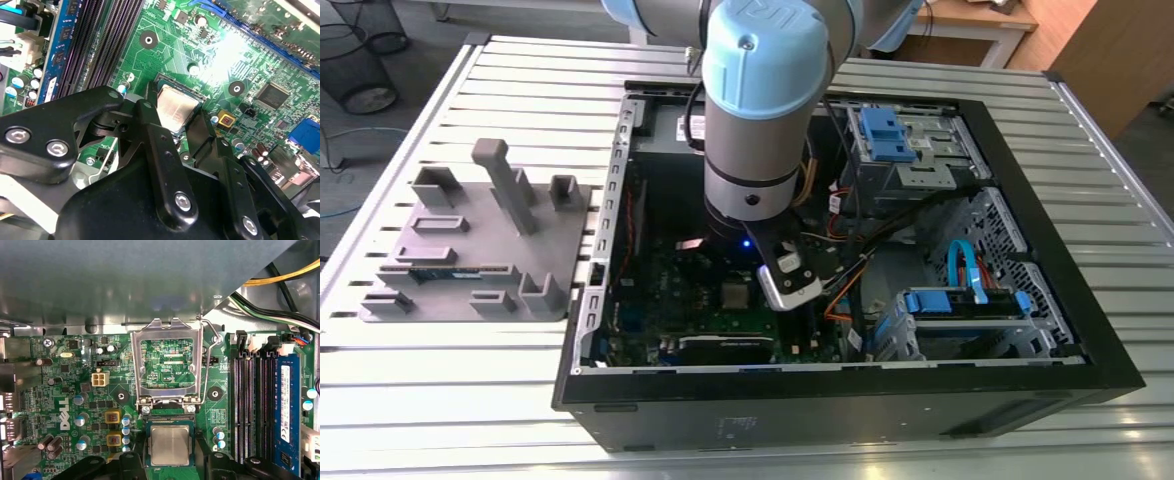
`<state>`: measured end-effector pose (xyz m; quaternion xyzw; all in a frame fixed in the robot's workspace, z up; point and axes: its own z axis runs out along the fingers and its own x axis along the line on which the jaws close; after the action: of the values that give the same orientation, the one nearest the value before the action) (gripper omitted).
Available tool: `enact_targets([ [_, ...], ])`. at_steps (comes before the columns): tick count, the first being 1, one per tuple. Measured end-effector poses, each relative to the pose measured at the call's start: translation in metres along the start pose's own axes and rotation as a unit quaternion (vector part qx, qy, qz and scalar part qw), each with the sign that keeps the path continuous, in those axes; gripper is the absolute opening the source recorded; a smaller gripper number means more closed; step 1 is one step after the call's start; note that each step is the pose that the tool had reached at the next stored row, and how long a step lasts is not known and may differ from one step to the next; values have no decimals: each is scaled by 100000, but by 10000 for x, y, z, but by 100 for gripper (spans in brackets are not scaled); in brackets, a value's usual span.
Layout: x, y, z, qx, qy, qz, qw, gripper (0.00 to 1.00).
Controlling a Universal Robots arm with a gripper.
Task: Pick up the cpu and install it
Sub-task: 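Place the cpu into insertion slot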
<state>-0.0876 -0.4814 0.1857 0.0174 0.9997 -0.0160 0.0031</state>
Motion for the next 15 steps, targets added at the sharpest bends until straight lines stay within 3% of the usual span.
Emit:
enact_targets([
  [5, -3, 1, 3, -34, -48, -11, 100000, 48],
  [8, -4, 2, 4, -54, -19, -21, 100000, 60],
  [11, -2, 1, -1, -6, 2, -1, 100000, 60],
  [15, -2, -2, -56, 32, 1, 0, 100000, 60],
])
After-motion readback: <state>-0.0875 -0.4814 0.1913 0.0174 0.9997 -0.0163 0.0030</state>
